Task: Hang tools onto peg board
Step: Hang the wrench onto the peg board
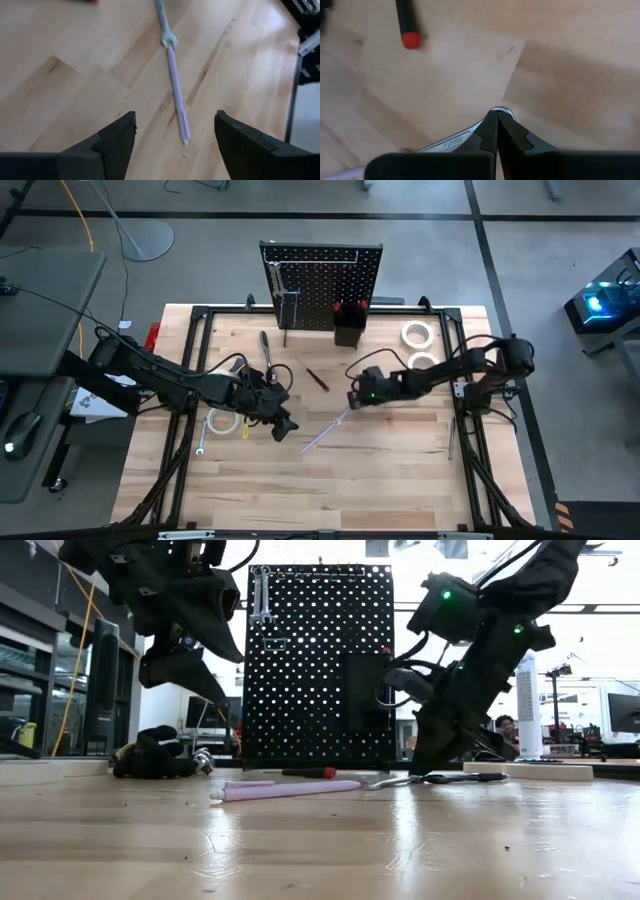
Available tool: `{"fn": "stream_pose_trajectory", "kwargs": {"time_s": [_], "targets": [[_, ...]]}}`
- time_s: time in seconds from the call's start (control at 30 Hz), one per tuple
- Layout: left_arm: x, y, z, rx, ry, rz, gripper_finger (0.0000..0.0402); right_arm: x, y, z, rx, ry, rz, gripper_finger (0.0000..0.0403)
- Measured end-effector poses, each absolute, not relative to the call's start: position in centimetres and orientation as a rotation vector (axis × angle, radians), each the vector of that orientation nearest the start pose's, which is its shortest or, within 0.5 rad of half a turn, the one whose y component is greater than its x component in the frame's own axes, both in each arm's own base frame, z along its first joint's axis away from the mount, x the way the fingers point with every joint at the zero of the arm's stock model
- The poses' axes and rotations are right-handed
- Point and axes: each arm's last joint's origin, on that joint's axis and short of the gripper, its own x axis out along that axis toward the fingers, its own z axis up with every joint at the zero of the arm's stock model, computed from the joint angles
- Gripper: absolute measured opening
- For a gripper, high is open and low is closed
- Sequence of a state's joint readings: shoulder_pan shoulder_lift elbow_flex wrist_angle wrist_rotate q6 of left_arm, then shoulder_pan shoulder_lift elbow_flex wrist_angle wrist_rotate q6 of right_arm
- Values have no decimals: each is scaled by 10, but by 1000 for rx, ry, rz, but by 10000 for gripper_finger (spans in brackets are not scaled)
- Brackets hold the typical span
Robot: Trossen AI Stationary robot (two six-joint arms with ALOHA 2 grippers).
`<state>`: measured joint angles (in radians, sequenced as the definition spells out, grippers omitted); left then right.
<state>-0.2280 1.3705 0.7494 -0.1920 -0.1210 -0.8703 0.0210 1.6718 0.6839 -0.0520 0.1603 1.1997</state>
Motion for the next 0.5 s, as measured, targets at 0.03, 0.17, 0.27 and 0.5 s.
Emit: {"fn": "stream_pose_trajectory", "kwargs": {"time_s": [0.03,0.17,0.27,0.5], "targets": [[263,-58,198,-673,775,262,250,281,7,112,999,808,-722,0],[271,-60,190,-588,738,281,250,281,23,112,1044,766,-740,0],[284,-62,177,-536,706,261,250,280,31,112,1084,732,-768,0],[330,-70,144,-414,787,262,250,283,38,113,1211,650,-786,0]]}}
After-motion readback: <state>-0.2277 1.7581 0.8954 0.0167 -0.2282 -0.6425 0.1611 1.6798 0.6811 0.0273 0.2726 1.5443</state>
